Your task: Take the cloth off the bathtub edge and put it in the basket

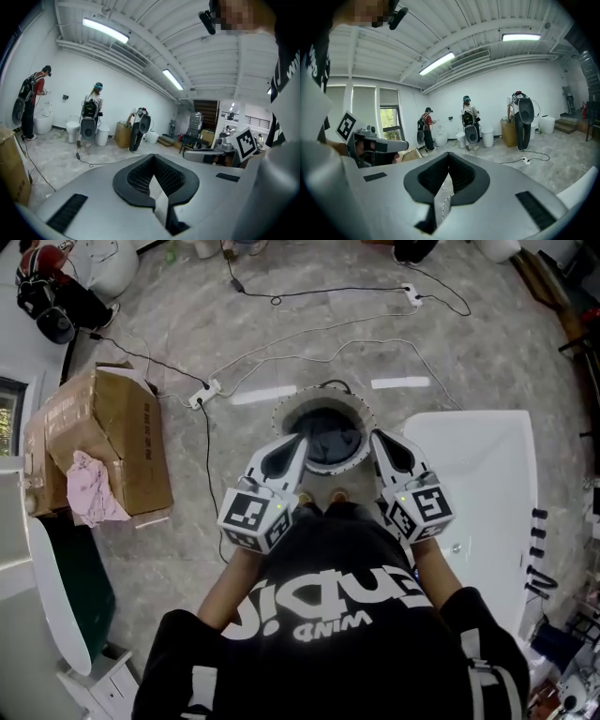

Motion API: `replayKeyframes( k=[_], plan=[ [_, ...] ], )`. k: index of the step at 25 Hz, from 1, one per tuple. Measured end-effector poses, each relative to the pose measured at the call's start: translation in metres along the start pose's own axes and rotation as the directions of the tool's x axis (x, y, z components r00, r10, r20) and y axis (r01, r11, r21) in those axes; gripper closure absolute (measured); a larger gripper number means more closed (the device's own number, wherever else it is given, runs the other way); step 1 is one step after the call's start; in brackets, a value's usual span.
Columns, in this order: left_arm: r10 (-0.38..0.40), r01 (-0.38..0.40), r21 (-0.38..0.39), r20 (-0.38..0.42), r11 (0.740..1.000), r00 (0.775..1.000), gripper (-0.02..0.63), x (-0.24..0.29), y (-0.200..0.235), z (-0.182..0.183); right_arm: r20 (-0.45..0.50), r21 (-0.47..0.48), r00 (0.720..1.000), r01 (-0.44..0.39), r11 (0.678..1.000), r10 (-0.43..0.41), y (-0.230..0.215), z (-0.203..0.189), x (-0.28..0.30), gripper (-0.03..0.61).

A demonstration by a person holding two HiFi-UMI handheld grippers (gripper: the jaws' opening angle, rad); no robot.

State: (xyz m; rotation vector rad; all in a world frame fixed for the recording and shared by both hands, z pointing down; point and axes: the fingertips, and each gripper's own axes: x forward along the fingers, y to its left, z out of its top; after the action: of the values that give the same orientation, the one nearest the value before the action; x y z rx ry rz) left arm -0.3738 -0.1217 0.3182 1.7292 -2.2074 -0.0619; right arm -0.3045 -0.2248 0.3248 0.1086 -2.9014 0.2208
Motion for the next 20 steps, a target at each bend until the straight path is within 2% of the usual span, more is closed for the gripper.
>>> replayKeyframes(
  k=[8,20],
  plan=[
    [0.061,-0.062,0.007,0.016,0.998,0.998,0.6,-0.028,-0.003,-0.006,0.025,-0.015,1.0,-0.006,1.0,0.006,0.015,-0.004,-0.02,0.565],
    [0.063,-0.064,0.017,0.026,0.998,0.998,0.6,-0.029,-0.013,-0.009,0.036,-0.022,0.999,-0.012,1.0,0.013,0.021,-0.007,-0.024,0.565]
  ],
)
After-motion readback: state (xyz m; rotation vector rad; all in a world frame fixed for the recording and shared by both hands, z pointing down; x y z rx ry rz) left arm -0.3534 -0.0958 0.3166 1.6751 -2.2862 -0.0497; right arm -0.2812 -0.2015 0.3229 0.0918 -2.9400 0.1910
